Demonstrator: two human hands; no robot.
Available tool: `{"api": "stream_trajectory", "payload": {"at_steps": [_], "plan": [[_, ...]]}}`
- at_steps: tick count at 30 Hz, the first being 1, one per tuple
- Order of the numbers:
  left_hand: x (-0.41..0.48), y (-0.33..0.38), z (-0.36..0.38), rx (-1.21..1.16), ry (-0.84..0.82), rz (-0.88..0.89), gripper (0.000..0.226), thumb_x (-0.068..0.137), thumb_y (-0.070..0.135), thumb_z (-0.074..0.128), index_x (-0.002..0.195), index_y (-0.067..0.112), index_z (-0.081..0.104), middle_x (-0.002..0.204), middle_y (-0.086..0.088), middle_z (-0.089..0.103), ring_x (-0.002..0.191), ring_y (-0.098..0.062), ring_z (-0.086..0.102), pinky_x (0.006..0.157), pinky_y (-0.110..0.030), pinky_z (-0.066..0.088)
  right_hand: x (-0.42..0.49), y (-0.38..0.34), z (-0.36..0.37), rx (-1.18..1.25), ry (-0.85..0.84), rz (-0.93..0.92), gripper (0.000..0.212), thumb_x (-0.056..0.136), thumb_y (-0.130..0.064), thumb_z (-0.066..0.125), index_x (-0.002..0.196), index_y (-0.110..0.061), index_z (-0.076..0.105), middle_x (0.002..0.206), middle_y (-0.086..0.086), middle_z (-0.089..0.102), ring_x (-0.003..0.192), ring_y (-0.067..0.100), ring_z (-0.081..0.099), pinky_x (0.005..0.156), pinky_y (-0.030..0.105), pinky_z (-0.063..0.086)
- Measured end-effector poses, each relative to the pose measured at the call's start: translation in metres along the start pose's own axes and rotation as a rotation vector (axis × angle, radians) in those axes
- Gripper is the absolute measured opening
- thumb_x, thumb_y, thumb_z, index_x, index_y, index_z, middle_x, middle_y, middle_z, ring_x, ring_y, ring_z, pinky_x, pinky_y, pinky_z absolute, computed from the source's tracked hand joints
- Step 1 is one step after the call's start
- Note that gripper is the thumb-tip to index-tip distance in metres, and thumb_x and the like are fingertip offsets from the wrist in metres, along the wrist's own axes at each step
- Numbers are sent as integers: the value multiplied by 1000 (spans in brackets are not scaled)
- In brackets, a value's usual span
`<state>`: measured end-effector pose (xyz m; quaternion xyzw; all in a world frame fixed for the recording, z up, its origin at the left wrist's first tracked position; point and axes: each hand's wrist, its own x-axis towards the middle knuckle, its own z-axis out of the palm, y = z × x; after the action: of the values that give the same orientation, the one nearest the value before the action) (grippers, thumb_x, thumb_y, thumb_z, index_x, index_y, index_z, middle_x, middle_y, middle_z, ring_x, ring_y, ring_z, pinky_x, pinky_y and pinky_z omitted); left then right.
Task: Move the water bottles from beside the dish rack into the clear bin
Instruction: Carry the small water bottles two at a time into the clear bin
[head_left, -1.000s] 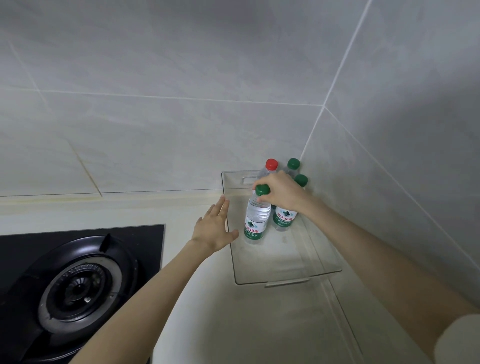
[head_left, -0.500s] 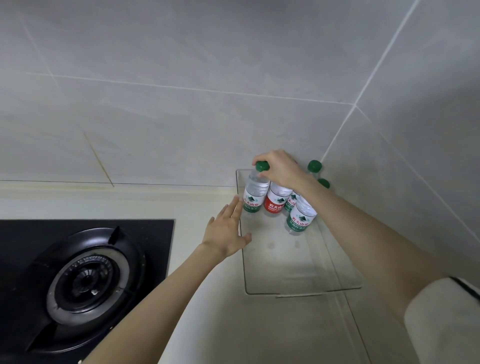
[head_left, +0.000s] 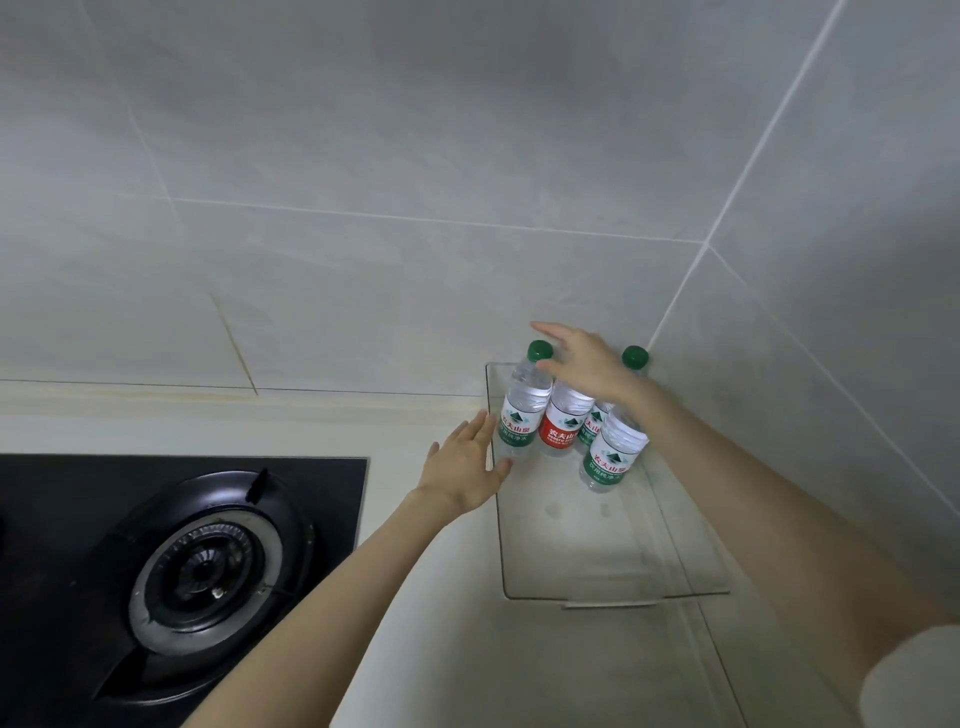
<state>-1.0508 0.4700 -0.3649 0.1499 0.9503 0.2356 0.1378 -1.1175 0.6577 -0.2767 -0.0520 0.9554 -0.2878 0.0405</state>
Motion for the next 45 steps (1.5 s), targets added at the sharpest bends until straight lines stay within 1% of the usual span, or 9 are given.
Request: {"api": "stream_trajectory", "payload": {"at_steps": [4, 8, 10, 17, 21, 26, 30, 34, 45], "plan": [[-8, 4, -32, -105, 90, 16, 64, 95, 34, 50, 152, 25, 20, 160, 1, 17, 145, -19, 23, 114, -37, 30, -27, -16, -15, 156, 89, 2, 58, 90, -12, 63, 143, -23, 43, 147, 4, 47, 131, 24, 48, 107, 31, 38], [-29, 13, -69, -175, 216, 63, 52, 93, 26, 53, 144, 23, 40, 143, -4, 49, 130, -23, 46, 105, -35, 40, -62, -37, -29, 309, 196, -59, 46, 90, 0, 59, 133, -15, 54, 129, 8, 61, 107, 16, 63, 85, 9, 47], [-44, 17, -86, -229, 262, 74, 47, 93, 26, 54, 139, 24, 46, 135, -2, 56, 121, -23, 54, 101, -35, 43, -77, -47, -32, 338, 240, -73, 41, 90, 0, 58, 128, -18, 58, 119, 6, 67, 98, 10, 65, 77, 9, 50], [-115, 18, -131, -404, 373, 109, 36, 93, 21, 56, 129, 22, 55, 124, 3, 63, 102, -18, 64, 94, -31, 47, -139, -94, -34, 378, 301, -134, 37, 90, -4, 60, 121, -24, 60, 106, -1, 71, 87, 3, 66, 76, 8, 48], [-156, 10, -145, -501, 403, 117, 35, 93, 19, 56, 128, 22, 57, 119, 5, 65, 96, -13, 64, 83, -24, 48, -170, -117, -21, 418, 269, -157, 36, 89, -6, 63, 117, -28, 59, 106, -1, 71, 97, 14, 68, 88, 22, 51], [-200, -1, -162, -568, 450, 121, 31, 92, 18, 57, 122, 25, 60, 113, 8, 66, 86, -2, 62, 69, -13, 44, -202, -149, -11, 438, 264, -194, 35, 90, -7, 63, 121, -24, 60, 109, -2, 70, 94, 8, 67, 85, 11, 48], [-237, -7, -175, -590, 481, 113, 30, 92, 16, 57, 122, 23, 61, 114, 5, 67, 86, -5, 63, 76, -23, 49, -226, -177, -5, 456, 253, -251, 35, 90, -7, 64, 121, -24, 60, 110, -3, 70, 101, 14, 67, 92, 23, 51], [-275, -10, -184, -598, 520, 98, 32, 93, 16, 57, 124, 21, 60, 115, 5, 66, 98, -15, 63, 87, -31, 51, -249, -202, -1, 445, 232, -305, 36, 90, -8, 63, 124, -22, 59, 114, -3, 69, 102, 13, 66, 88, 13, 48], [-408, -20, -170, -652, 646, -17, 32, 94, 17, 57, 126, 23, 57, 121, 4, 63, 107, -17, 62, 91, -38, 52, -328, -264, 38, 474, 117, -482, 36, 88, -4, 63, 119, -22, 61, 117, -2, 67, 104, 10, 65, 88, 14, 48]]}}
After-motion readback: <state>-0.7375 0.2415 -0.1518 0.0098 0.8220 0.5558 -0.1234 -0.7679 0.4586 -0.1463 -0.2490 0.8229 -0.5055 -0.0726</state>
